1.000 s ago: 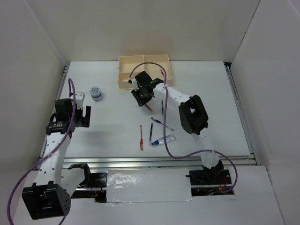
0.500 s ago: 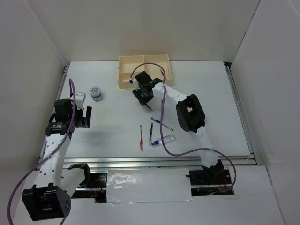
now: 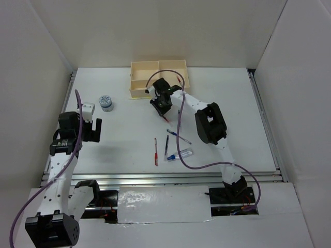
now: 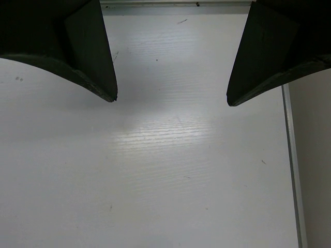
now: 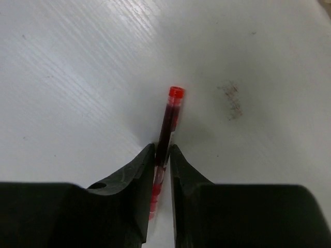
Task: Sort the stationery into containers
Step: Pick up the pen from the center of the board.
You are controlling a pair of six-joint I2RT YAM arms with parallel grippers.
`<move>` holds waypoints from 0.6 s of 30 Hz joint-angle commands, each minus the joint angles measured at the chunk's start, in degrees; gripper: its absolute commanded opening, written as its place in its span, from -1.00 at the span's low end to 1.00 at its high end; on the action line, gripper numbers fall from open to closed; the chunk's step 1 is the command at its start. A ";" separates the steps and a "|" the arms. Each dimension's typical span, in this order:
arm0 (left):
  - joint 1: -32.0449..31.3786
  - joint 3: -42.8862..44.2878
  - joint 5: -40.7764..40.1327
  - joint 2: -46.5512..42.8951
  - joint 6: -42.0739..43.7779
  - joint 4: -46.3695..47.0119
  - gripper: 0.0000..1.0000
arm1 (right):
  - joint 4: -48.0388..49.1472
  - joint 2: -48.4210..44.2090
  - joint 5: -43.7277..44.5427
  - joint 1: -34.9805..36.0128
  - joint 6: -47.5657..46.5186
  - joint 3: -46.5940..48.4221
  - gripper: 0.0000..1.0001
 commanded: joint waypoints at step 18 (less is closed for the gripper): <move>0.21 18.16 39.08 3.26 -2.31 -3.14 0.82 | 5.56 -41.46 -1.91 7.30 -24.76 -24.33 -1.00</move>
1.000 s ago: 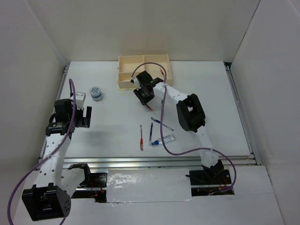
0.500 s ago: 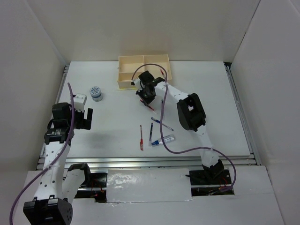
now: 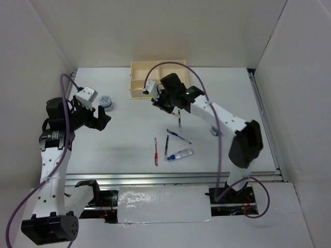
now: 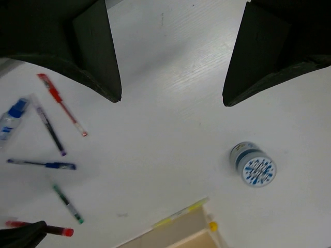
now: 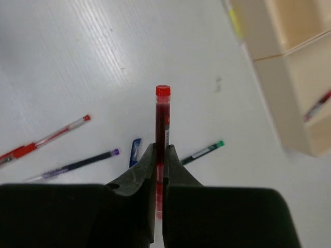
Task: Sort the stationery into containers
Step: Pick up the pen from the center of the board.
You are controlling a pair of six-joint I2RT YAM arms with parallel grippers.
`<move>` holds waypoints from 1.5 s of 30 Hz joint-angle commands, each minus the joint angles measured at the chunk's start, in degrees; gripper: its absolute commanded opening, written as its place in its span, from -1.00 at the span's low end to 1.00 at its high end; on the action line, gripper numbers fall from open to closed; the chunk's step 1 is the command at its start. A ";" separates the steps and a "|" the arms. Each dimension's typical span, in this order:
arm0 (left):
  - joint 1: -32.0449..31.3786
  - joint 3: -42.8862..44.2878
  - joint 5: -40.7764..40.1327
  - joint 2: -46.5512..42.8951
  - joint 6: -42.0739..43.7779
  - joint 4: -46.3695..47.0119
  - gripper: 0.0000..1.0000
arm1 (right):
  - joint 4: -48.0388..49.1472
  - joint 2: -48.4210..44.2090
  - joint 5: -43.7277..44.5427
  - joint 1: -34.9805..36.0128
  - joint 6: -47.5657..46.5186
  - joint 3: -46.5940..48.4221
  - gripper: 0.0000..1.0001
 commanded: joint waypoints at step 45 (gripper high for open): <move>-27.39 10.83 22.22 10.45 -9.93 -13.16 0.69 | 61.51 -42.64 29.46 38.25 -60.41 -58.08 -1.00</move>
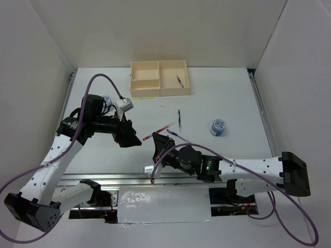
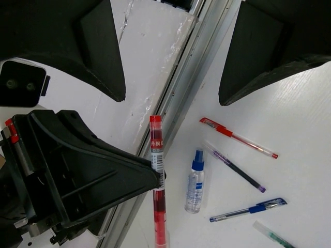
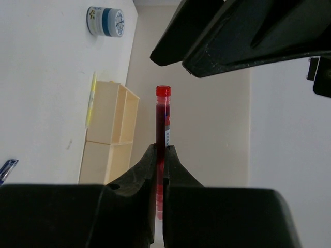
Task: Sort the stationery into containers
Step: Pick up the pen from the center of the board.
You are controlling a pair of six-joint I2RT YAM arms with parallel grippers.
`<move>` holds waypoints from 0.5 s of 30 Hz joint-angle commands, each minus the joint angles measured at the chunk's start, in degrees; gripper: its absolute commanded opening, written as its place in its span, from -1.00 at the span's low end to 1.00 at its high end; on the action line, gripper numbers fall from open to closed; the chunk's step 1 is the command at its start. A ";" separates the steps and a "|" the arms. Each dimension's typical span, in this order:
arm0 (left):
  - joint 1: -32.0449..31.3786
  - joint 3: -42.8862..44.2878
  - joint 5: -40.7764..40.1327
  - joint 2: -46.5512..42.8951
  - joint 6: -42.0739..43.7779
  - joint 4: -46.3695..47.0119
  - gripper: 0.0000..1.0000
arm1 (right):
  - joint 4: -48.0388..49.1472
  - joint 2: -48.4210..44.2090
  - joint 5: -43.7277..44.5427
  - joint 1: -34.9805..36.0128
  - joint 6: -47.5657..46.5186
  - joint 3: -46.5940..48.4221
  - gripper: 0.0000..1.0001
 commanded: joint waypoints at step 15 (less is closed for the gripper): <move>-2.35 0.51 1.80 3.69 -1.76 3.64 0.32 | 3.72 2.90 1.22 1.60 1.10 3.84 -1.00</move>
